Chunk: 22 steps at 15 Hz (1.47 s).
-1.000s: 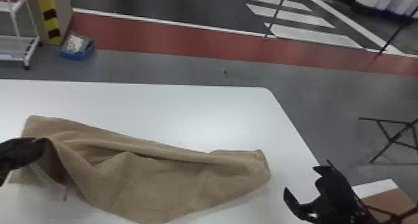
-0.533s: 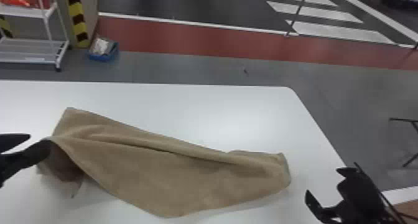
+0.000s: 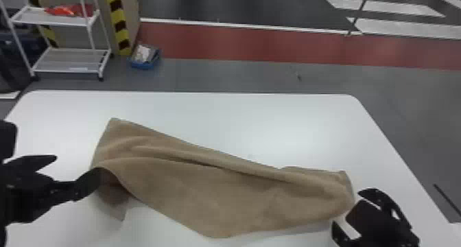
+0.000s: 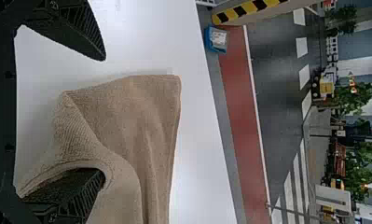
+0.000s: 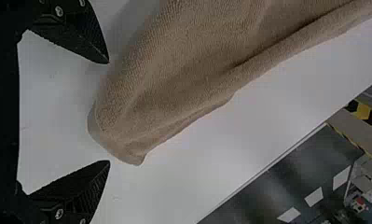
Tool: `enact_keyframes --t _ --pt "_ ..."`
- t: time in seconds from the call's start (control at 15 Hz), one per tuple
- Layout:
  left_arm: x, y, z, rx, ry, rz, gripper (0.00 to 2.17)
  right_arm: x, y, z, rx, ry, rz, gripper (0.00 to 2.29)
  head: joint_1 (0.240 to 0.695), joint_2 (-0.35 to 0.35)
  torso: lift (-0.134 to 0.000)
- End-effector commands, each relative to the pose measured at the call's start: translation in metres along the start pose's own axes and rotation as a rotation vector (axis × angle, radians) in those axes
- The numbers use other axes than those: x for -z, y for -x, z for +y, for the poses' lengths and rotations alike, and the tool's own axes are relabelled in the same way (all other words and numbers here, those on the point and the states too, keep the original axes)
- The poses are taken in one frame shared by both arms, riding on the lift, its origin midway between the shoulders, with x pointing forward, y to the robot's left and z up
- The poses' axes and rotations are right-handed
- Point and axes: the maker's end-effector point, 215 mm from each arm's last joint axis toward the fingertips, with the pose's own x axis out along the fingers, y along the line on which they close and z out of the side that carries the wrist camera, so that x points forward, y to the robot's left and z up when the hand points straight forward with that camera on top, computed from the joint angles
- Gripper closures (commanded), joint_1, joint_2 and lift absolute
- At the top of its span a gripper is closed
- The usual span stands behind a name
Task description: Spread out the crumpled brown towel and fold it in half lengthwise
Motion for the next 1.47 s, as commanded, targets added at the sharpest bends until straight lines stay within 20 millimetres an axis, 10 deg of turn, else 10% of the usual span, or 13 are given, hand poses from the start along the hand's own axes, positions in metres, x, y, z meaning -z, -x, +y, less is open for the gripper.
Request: enact_keyframes --t 0.0,0.33,0.6,1.0,1.4 --pt "0.002 0.003 0.003 -0.005 0.002 0.001 0.06 -0.003 -0.005 0.013 -0.038 0.02 0.011 0.15 0.695 -0.119 -0.125" --pt "0.003 0.002 0.0 0.001 -0.002 -0.007 0.07 -0.012 -0.019 0.028 -0.078 -0.024 0.025 0.63 0.695 -0.086 -0.125" --pt "0.004 0.001 0.004 -0.005 -0.004 -0.007 0.08 -0.025 -0.017 0.03 -0.129 -0.094 -0.027 1.77 0.695 -0.061 -0.125" --pt "0.004 0.001 0.004 -0.005 -0.004 -0.009 0.08 -0.046 0.027 0.003 -0.487 -0.804 -0.164 1.77 0.695 -0.037 -0.125" --pt "0.008 0.0 0.002 0.004 -0.002 -0.001 0.08 -0.05 0.023 -0.018 -0.531 -1.161 -0.164 1.77 0.695 -0.052 -0.125"
